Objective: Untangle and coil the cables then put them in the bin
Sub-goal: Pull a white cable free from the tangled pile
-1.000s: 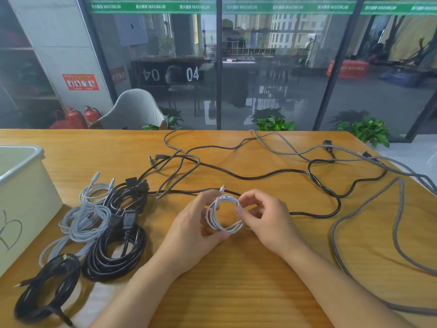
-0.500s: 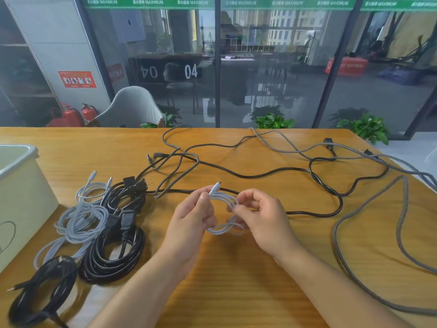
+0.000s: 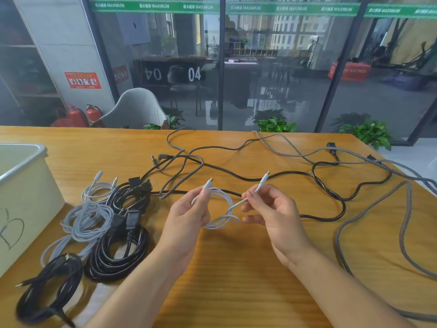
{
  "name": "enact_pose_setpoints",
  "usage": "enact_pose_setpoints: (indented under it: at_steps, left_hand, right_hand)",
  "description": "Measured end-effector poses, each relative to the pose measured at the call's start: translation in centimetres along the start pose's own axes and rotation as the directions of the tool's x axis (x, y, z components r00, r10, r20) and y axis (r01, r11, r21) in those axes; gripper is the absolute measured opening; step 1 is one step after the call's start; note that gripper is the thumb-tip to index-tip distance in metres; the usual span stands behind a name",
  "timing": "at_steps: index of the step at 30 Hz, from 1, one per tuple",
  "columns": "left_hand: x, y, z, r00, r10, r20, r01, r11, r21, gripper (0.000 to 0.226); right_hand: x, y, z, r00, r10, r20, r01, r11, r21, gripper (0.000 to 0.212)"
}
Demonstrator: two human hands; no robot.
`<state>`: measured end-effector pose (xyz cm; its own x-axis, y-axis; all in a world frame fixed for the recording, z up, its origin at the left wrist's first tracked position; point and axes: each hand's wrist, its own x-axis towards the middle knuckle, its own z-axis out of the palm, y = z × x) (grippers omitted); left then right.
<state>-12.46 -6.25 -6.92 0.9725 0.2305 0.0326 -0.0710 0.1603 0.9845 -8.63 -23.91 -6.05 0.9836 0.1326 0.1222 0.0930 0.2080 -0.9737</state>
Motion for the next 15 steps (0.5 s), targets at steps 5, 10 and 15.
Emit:
enact_pose_setpoints:
  at_steps: [5, 10, 15]
  left_hand:
    - [0.0, 0.2, 0.1, 1.0, -0.002, -0.025, 0.003, 0.999, 0.045, 0.03]
    - [-0.4, 0.5, 0.4, 0.998, 0.006, -0.07, -0.003, 0.999, 0.041, 0.031]
    - [-0.5, 0.4, 0.5, 1.0, -0.001, -0.028, 0.001, 1.0, -0.001, 0.033]
  right_hand:
    - [0.3, -0.7, -0.3, 0.999, -0.016, -0.045, 0.022, 0.99, 0.136, 0.008]
    - [0.7, -1.3, -0.7, 0.989, 0.017, -0.149, 0.029, 0.952, 0.303, 0.005]
    - [1.1, -1.0, -0.7, 0.982, 0.161, -0.102, -0.089, 0.86, 0.502, 0.011]
